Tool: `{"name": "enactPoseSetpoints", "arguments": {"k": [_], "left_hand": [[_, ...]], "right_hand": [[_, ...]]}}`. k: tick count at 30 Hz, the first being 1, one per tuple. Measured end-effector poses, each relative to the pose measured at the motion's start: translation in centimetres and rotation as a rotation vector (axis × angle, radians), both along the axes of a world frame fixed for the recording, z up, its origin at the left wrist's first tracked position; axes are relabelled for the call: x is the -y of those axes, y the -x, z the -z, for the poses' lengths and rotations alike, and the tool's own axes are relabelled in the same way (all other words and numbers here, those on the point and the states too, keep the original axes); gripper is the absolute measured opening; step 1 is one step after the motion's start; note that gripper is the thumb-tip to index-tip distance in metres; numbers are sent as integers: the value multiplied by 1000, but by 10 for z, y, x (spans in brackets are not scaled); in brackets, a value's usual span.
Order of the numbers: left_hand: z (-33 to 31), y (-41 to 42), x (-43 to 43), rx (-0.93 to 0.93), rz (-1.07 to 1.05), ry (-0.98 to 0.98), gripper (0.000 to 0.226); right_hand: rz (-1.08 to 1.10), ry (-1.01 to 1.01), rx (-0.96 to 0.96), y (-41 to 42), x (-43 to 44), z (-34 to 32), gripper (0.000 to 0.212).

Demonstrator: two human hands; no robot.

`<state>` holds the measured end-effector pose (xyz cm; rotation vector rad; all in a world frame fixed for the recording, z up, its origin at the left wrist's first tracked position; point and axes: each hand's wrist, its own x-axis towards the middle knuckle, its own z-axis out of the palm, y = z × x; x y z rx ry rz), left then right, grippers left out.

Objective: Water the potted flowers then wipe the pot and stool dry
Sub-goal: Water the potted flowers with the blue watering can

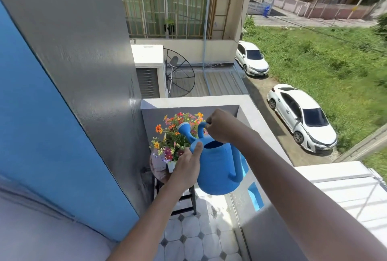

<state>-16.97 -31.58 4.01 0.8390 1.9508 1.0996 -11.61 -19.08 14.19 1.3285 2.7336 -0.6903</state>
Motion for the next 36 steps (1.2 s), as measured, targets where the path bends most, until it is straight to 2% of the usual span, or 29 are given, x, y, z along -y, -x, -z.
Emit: {"name": "enactPoseSetpoints", "arguments": {"k": [14, 21, 26, 36], "left_hand": [[-4, 3, -7, -7, -6, -11, 69], [-6, -7, -18, 9, 52, -27, 74], [-9, -19, -28, 29, 105, -6, 86], [-12, -36, -39, 76, 152, -5, 75]], "right_hand": [[30, 6, -42, 1, -15, 10, 23], [81, 28, -33, -14, -23, 5, 24], [138, 41, -21, -28, -31, 2, 24], [189, 36, -13, -50, -38, 3, 23]]}}
